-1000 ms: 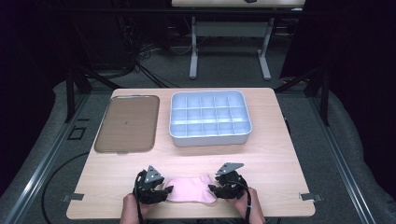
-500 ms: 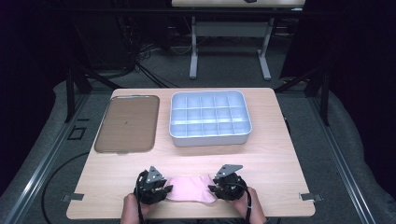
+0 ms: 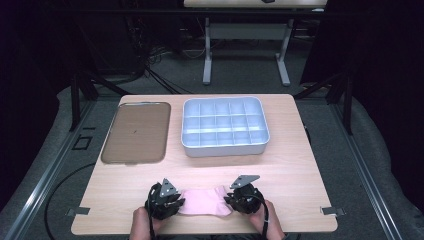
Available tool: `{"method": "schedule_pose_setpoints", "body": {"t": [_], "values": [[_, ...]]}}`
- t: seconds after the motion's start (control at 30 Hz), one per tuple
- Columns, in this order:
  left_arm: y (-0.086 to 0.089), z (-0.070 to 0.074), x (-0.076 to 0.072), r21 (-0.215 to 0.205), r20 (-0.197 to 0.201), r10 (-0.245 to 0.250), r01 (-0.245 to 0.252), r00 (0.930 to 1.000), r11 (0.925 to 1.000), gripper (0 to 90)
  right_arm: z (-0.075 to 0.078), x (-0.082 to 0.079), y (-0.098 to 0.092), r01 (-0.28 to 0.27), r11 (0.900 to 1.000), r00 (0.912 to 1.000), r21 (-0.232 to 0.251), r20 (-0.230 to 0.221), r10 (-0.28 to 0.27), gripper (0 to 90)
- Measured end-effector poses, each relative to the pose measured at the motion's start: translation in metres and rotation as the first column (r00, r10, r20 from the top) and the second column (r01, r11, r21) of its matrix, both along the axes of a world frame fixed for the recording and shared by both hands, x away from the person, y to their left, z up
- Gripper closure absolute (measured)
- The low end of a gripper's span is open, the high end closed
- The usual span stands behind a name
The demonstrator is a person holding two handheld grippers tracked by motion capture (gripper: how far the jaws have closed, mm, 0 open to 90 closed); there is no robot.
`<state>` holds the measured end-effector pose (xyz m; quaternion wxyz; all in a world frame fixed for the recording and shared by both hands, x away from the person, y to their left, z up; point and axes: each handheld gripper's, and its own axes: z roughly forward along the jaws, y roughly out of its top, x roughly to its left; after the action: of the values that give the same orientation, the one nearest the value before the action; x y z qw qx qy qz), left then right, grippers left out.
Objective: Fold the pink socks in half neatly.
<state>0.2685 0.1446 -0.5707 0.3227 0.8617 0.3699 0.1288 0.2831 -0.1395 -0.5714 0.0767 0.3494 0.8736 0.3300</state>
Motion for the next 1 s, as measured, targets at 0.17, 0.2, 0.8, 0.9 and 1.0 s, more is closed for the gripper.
{"method": "schedule_pose_setpoints", "body": {"t": [0.17, 0.2, 0.8, 0.9, 1.0], "values": [[0.0008, -0.001, -0.0006, -0.009, 0.005, 0.01, -0.01, 0.9999, 0.9999, 79.1, -0.0014, -0.0026, -0.0013, 0.012, 1.0, 0.9999, 0.012, 0.012, -0.012, 81.4], [0.0007, -0.0013, -0.0006, -0.01, 0.01, 0.012, -0.012, 0.9999, 0.9999, 80.2, -0.0023, -0.0033, -0.0017, 0.019, 1.0, 0.9996, 0.02, 0.019, -0.02, 81.6], [0.0002, -0.0011, -0.0015, -0.009, 0.04, 0.005, -0.005, 0.9992, 0.9999, 83.7, -0.0029, -0.0051, -0.0055, 0.028, 0.997, 0.999, 0.072, 0.034, -0.03, 82.1], [0.0013, -0.0015, -0.0009, -0.018, 0.036, 0.002, -0.002, 0.9993, 0.9998, 83.6, 0.0005, -0.0054, -0.0076, 0.026, 0.996, 0.9986, 0.086, 0.044, -0.03, 82.2], [0.0013, -0.0011, -0.0003, -0.026, 0.036, 0.005, -0.004, 0.9993, 0.9997, 83.6, 0.0024, -0.0051, -0.0084, 0.027, 0.995, 0.9982, 0.099, 0.051, -0.032, 82.2]]}}
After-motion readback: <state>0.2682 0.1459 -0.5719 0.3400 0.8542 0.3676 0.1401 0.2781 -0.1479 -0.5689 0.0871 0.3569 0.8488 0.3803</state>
